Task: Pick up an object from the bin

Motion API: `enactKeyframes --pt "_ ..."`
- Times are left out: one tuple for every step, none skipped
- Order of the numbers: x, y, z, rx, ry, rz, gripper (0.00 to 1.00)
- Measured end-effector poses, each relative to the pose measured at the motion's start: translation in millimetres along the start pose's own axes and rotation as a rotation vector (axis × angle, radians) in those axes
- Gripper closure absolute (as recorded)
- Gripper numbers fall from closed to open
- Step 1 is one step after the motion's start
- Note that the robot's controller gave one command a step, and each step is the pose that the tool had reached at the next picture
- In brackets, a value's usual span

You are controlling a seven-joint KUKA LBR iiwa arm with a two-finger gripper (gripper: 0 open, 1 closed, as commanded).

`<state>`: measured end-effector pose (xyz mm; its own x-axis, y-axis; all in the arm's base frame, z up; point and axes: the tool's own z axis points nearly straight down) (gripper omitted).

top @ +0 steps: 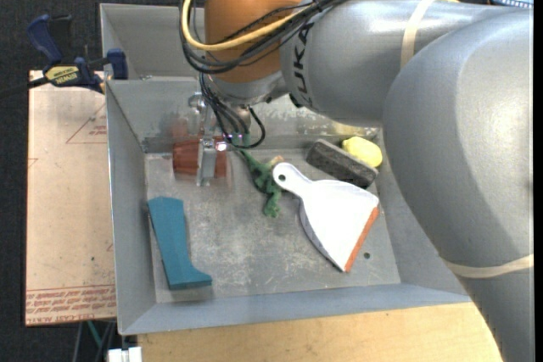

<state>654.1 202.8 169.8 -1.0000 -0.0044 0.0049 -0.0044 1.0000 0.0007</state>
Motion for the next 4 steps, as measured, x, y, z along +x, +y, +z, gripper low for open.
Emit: enactKeyframes --pt "-1.4 -1.4 -5.6 -0.001 -0.006 0.005 0.0" --pt "10.4 -34.5 101.5 -0.001 -0.001 0.047 0.0" --pt "8.3 -36.4 31.6 -0.008 -0.022 0.067 0.0" --pt "20.9 -48.5 70.8 -0.002 0.001 0.081 0.0"
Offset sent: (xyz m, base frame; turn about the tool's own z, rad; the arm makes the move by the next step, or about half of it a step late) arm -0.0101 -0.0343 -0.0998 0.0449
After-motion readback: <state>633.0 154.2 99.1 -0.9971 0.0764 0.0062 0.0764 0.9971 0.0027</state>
